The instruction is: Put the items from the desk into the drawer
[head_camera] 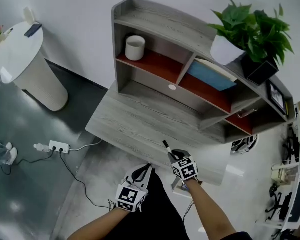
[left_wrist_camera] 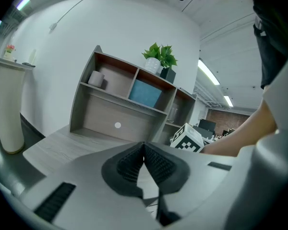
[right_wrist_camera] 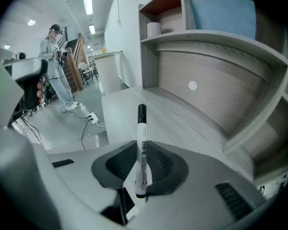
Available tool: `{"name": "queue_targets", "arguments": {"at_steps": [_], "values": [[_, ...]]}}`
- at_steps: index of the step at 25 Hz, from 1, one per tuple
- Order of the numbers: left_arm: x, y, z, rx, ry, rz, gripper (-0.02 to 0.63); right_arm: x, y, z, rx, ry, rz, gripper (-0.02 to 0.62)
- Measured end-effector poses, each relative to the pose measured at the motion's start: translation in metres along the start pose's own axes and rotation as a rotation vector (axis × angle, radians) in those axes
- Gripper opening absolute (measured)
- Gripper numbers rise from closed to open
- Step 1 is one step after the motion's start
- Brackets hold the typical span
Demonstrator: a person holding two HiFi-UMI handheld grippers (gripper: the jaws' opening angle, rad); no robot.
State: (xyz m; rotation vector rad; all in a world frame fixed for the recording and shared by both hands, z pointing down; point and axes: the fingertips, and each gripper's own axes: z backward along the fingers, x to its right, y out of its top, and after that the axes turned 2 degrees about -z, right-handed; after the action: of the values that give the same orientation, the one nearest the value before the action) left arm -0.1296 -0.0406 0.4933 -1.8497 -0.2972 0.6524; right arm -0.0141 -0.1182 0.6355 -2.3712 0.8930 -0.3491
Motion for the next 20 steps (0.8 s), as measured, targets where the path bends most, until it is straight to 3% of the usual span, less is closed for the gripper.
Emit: {"name": "queue_targets", "arguments": {"at_steps": [8, 20], "values": [[0.03, -0.013, 0.008, -0.018, -0.05, -0.009, 0.012, -0.028, -0.02, 0.042, 0.033, 0.002, 0.026, 0.078], [0.113, -0.044, -0.012, -0.044, -0.054, -0.03, 0.012, 0.002, -0.102, 0.1, 0.054, 0.013, -0.006, 0.078]]}}
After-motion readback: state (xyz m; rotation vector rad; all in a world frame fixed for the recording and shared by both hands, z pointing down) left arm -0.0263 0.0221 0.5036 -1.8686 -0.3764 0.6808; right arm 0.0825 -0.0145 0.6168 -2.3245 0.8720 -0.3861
